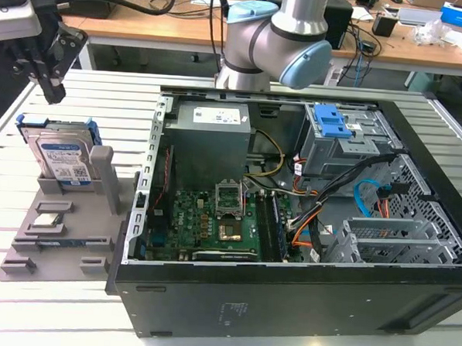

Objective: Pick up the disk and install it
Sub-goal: 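Reach for the disk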

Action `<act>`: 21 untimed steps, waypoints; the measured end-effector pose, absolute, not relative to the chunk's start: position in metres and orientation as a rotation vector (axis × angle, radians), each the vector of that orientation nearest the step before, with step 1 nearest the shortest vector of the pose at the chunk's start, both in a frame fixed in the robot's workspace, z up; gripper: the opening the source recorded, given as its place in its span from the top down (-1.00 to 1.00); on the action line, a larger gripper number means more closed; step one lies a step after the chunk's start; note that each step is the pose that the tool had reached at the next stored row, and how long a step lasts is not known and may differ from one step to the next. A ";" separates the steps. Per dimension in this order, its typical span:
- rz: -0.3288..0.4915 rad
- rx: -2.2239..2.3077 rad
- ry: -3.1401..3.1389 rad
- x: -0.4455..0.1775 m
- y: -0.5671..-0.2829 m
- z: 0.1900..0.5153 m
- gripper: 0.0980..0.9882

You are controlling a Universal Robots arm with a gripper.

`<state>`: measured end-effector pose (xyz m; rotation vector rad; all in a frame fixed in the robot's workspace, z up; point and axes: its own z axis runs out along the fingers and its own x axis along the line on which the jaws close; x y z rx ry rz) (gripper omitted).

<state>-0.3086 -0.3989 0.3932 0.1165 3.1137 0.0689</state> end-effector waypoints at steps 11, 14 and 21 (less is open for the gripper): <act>0.069 0.117 3.114 -0.326 -0.399 0.393 0.98; 0.069 0.117 3.114 -0.331 -0.399 0.393 0.98; 0.069 0.117 3.114 -0.341 -0.399 0.393 0.98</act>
